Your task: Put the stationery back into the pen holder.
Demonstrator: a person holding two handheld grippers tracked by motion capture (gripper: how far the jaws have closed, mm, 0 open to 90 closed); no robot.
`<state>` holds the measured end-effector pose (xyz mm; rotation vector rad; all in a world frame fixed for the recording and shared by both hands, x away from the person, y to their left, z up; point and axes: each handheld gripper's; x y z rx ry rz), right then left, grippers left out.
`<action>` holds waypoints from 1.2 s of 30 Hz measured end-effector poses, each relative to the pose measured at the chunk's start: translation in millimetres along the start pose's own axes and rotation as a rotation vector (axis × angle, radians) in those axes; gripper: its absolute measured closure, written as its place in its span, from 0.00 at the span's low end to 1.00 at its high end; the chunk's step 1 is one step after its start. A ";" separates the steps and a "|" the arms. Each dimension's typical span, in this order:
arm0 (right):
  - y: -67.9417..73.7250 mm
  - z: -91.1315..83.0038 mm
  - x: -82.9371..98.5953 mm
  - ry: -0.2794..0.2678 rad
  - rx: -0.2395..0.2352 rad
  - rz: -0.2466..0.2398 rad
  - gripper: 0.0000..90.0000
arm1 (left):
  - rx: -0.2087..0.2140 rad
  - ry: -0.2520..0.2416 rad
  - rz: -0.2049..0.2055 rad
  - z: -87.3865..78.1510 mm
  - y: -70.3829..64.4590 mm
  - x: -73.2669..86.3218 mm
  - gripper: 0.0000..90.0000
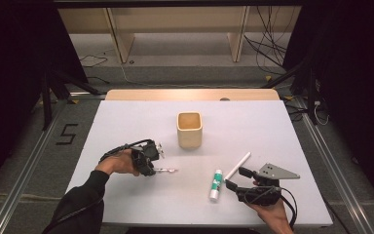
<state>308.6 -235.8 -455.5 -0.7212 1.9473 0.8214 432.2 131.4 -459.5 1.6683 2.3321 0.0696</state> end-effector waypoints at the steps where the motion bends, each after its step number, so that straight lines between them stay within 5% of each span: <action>1: 0.0 0.0 0.0 0.000 0.000 0.000 0.32 | 0.002 -0.001 0.001 0.0 -0.3 -0.1 0.78; 17: -0.6 0.2 0.3 0.001 0.005 0.005 0.32 | 0.005 0.004 0.054 -0.8 -3.4 -1.7 0.86; 28: -0.3 -0.1 0.1 -0.002 0.007 0.004 0.32 | -0.003 -0.046 -0.036 -9.9 -4.7 -0.8 0.88; 36: 1.3 -1.6 -0.9 -0.013 0.010 -0.002 0.32 | 0.015 -0.141 -0.115 -27.7 -18.0 -5.3 0.88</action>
Point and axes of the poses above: each handheld gripper's, and its own axes: z roughly forward along the jaws, x roughly out of its underside, y roughly to its left, and after that the axes turned 8 degrees about -x, right-handed
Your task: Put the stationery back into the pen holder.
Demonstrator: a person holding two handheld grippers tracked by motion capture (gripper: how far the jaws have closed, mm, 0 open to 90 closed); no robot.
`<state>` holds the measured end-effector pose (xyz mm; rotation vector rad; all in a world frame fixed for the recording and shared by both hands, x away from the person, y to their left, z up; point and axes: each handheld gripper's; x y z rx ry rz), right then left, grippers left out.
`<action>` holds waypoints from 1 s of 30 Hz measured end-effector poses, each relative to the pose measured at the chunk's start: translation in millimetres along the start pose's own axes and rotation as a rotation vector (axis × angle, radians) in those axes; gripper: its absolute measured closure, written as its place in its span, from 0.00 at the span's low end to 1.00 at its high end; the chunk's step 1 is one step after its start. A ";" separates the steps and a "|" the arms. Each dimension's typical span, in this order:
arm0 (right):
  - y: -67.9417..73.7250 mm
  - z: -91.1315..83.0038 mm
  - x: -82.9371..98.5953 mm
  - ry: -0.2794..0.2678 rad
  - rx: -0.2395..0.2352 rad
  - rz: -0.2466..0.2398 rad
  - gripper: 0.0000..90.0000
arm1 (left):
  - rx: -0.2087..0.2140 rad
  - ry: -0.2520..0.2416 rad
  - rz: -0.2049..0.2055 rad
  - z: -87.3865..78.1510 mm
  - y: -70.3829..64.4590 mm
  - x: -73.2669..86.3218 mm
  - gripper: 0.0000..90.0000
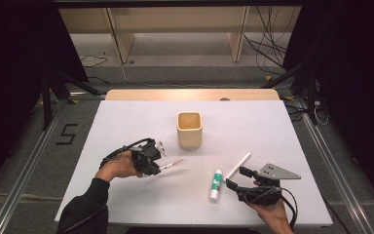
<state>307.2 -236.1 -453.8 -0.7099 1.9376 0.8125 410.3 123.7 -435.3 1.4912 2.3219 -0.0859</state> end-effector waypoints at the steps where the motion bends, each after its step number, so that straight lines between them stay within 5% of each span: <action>1: 0.6 -0.2 -0.2 -0.001 0.002 -0.002 0.32 | -0.002 0.004 0.002 -1.5 -1.3 0.1 0.88; 9: 6.0 0.9 -2.2 -0.008 -0.005 -0.017 0.32 | 0.013 -0.086 -0.022 -8.2 -13.4 4.9 0.88; 16: 16.2 4.4 -4.3 -0.007 0.004 -0.065 0.32 | 0.011 -0.087 0.008 -13.4 -22.9 1.2 0.88; 23: 35.0 12.5 -7.1 0.009 0.013 -0.163 0.32 | 0.026 -0.068 0.028 -11.6 -31.8 -4.1 0.88; 30: 59.4 22.0 -6.6 0.052 0.060 -0.327 0.32 | 0.038 -0.063 0.051 -12.2 -39.2 -8.7 0.88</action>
Point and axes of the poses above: each handheld gripper's, and its own axes: z roughly forward along the jaws, x roughly out of its underside, y roughly to its left, and after that the axes turned 8 degrees about -x, right-handed
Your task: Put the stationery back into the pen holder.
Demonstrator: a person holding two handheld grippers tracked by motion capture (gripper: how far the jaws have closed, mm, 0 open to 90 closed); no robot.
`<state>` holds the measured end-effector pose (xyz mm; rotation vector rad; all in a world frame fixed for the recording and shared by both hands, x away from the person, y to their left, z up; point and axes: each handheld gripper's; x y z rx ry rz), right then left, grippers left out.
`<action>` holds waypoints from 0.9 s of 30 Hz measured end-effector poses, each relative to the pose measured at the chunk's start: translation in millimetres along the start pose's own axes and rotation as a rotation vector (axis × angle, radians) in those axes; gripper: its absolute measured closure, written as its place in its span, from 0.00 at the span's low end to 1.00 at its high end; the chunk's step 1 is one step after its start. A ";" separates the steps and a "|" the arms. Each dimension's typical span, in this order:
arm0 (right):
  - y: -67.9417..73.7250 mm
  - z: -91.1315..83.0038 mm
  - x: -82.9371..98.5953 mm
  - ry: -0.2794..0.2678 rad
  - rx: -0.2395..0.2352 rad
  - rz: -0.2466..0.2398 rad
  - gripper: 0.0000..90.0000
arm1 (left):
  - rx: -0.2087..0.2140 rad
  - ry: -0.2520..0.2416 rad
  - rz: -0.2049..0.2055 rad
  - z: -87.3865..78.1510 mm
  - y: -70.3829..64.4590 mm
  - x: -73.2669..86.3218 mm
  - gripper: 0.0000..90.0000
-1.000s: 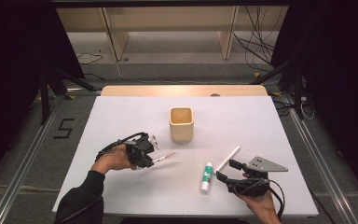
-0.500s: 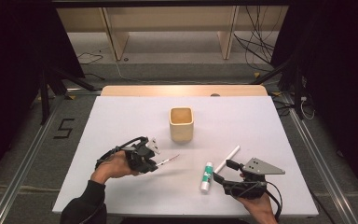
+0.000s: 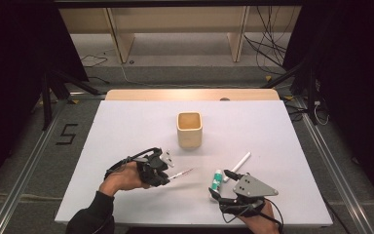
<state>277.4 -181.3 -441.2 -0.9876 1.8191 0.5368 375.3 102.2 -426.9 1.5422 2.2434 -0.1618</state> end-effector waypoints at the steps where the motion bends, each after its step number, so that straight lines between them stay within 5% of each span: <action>1: 3.5 1.8 -0.4 0.011 0.009 -0.026 0.32 | 0.002 -0.007 -0.011 0.5 -1.2 -0.3 0.88; 20: 46.7 34.9 -5.6 0.111 0.095 -0.347 0.33 | 0.022 -0.004 0.008 -4.1 -6.9 -2.0 0.88; 27: 63.3 49.2 -7.2 0.156 0.152 -0.518 0.34 | 0.024 0.015 0.027 -3.3 -9.0 -3.2 0.88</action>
Point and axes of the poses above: each handheld gripper's, and its own axes: z roughly forward along the jaws, x roughly out of its underside, y roughly to its left, and after that the axes turned 8 degrees about -x, right-handed
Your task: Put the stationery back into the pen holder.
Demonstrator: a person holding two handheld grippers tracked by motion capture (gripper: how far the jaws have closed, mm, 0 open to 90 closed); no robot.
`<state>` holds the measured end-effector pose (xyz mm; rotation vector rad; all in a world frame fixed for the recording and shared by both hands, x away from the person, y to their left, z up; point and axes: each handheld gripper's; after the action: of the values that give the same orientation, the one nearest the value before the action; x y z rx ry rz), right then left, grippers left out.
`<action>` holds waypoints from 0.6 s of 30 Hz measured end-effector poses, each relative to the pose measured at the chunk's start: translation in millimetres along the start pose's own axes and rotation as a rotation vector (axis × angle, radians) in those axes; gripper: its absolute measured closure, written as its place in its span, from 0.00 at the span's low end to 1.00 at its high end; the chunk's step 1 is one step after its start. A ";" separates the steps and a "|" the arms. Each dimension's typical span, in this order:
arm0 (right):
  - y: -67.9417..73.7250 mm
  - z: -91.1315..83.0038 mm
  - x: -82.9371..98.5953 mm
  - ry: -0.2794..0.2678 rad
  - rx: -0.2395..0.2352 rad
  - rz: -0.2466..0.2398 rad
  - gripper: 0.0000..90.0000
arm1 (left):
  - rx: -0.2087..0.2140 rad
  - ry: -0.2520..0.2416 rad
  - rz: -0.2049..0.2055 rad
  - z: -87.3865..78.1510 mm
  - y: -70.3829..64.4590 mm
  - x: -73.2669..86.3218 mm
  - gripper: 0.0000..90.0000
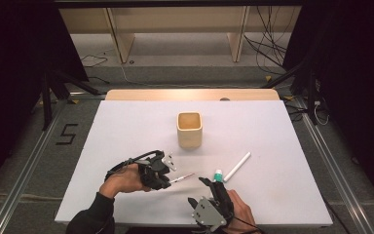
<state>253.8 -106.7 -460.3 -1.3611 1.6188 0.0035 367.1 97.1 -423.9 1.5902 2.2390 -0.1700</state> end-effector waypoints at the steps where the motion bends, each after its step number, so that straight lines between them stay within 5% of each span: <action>1: 1.7 1.8 -1.5 0.008 0.007 -0.020 0.34 | 0.002 0.003 0.007 -0.3 -0.2 -0.2 0.88; 18: 19.4 28.8 -14.4 0.100 0.067 -0.262 0.39 | 0.000 0.018 0.011 -1.2 -2.2 -0.3 0.88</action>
<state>256.5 -72.9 -476.3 -1.5311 1.4967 -0.2765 364.8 96.4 -422.9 1.6100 2.2436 -0.1525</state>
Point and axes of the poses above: each handheld gripper's, and its own axes: z roughly forward along the jaws, x roughly out of its underside, y roughly to its left, and after that the axes turned 8 degrees about -x, right-handed
